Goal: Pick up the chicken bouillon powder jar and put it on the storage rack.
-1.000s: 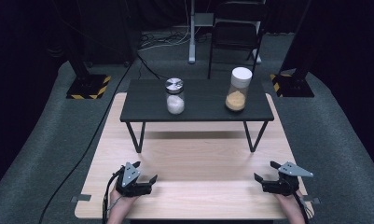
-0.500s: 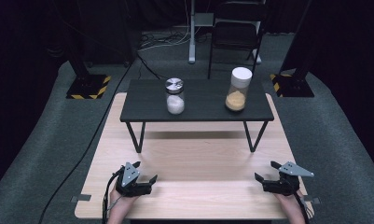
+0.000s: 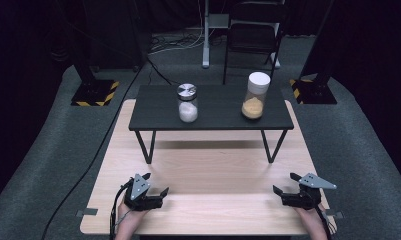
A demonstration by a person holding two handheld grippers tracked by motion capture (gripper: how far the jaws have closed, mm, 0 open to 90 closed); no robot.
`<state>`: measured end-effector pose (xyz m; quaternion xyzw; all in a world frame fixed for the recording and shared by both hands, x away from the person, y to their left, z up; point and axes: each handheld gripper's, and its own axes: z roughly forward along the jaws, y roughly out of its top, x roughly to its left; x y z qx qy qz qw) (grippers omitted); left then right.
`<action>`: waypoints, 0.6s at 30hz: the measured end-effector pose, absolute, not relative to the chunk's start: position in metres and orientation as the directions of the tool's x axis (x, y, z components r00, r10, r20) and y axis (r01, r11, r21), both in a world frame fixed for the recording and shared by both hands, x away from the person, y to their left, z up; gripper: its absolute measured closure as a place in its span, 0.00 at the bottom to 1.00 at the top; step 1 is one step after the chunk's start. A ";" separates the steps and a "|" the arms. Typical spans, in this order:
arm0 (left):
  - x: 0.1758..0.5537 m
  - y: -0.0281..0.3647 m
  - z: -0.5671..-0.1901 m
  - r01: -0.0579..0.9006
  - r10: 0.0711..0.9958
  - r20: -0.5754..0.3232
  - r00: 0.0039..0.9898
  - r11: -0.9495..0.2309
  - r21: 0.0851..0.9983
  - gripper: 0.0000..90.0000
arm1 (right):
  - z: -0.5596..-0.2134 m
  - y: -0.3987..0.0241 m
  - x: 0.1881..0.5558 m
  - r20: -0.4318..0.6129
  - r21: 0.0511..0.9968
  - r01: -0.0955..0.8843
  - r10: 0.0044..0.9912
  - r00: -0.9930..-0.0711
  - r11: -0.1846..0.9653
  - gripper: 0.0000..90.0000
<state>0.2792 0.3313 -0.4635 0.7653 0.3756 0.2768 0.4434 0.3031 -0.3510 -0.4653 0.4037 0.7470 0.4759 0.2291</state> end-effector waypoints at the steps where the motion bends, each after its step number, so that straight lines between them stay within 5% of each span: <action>1: 0.279 0.331 -0.464 0.329 0.821 0.089 0.565 -0.323 0.887 0.14 | -0.465 -0.351 0.303 0.041 0.896 0.384 0.821 -0.569 0.222 0.09; 18: 0.279 0.331 -0.463 0.325 0.817 0.098 0.568 -0.331 0.886 0.14 | -0.465 -0.350 0.303 0.037 0.895 0.385 0.822 -0.569 0.226 0.09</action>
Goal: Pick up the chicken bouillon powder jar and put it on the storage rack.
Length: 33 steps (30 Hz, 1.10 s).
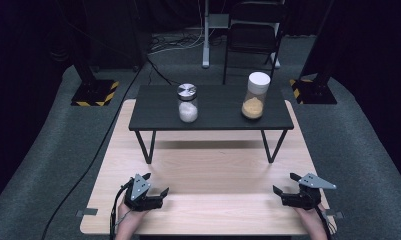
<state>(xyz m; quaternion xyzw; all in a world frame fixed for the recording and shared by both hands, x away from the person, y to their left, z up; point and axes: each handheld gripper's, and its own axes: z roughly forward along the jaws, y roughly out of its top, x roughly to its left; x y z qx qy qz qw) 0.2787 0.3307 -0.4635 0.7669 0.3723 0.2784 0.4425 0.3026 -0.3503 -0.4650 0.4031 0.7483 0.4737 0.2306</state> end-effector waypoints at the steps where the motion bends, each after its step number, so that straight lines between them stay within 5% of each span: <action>1: 0.279 0.331 -0.463 0.325 0.817 0.098 0.568 -0.331 0.886 0.14 | -0.465 -0.350 0.303 0.037 0.895 0.385 0.822 -0.568 0.226 0.10; 33: 0.279 0.331 -0.464 0.325 0.818 0.095 0.568 -0.329 0.887 0.14 | -0.464 -0.352 0.305 0.060 0.890 0.403 0.819 -0.571 0.215 0.10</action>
